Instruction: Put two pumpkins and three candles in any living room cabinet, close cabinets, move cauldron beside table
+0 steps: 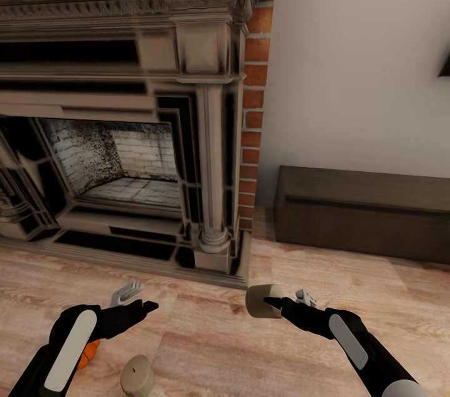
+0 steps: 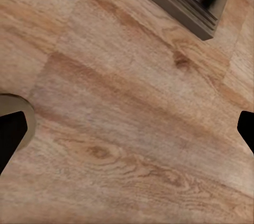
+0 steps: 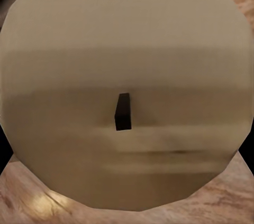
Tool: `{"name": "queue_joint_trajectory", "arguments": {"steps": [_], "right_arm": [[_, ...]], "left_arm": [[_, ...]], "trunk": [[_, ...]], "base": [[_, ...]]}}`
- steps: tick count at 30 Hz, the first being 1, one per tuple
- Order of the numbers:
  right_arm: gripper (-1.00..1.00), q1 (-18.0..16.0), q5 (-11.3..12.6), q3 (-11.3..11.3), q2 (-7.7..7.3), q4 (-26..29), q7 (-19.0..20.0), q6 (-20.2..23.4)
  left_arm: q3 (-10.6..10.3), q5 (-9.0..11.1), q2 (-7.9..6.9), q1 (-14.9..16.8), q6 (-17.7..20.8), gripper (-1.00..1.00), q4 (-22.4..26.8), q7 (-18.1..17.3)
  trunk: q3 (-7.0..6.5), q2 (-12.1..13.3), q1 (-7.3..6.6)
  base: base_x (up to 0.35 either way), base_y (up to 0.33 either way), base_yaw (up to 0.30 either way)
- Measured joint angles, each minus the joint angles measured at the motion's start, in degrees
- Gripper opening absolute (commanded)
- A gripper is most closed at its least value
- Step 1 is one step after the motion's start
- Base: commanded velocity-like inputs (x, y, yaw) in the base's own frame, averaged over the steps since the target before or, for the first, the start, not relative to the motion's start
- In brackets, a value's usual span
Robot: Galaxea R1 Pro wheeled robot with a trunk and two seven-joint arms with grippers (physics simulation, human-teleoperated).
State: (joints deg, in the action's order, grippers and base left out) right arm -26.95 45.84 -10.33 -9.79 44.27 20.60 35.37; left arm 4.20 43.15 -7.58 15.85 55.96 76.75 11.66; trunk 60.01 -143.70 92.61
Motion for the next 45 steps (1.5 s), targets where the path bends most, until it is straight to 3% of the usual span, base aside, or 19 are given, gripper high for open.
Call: {"name": "queue_joint_trajectory", "arguments": {"steps": [8,16,32,36,42,45], "right_arm": [[-1.0,0.0,0.06,0.0,0.02,0.0,0.01,0.0],[-1.0,0.0,-0.06,0.0,0.08,0.0,-0.14,-0.01],[-1.0,0.0,-0.29,-0.14,0.09,0.05,0.0,-0.01],[-1.0,0.01,-0.4,-0.18,0.09,0.06,0.0,-0.02],[-1.0,0.0,-0.31,-0.18,0.09,0.08,0.01,0.0],[-1.0,0.01,-0.4,-0.23,0.09,0.08,0.0,-0.01]], "left_arm": [[-0.12,-0.35,-0.01,0.15,0.0,1.0,-0.78,0.23],[-0.1,0.08,0.01,2.67,0.03,1.0,-9.06,5.01],[-0.03,0.04,-0.07,2.85,0.03,1.0,-9.48,5.37],[-0.01,0.01,-0.07,2.85,0.03,1.0,-9.48,5.4],[0.08,-0.03,-0.07,2.86,0.03,1.0,-9.48,5.48],[0.15,-0.17,-0.16,2.85,-0.23,1.0,-9.54,5.52]], "trunk": [[0.0,0.0,0.0],[0.0,0.0,0.0],[0.0,0.0,0.0],[0.88,-0.05,0.11],[0.89,-0.05,0.1],[1.55,-0.09,0.18]], "base": [[0.0,0.0,0.0],[0.0,0.0,0.0],[0.0,0.0,0.0],[0.0,0.0,0.0],[0.0,0.0,0.0],[0.0,0.0,0.0]]}}
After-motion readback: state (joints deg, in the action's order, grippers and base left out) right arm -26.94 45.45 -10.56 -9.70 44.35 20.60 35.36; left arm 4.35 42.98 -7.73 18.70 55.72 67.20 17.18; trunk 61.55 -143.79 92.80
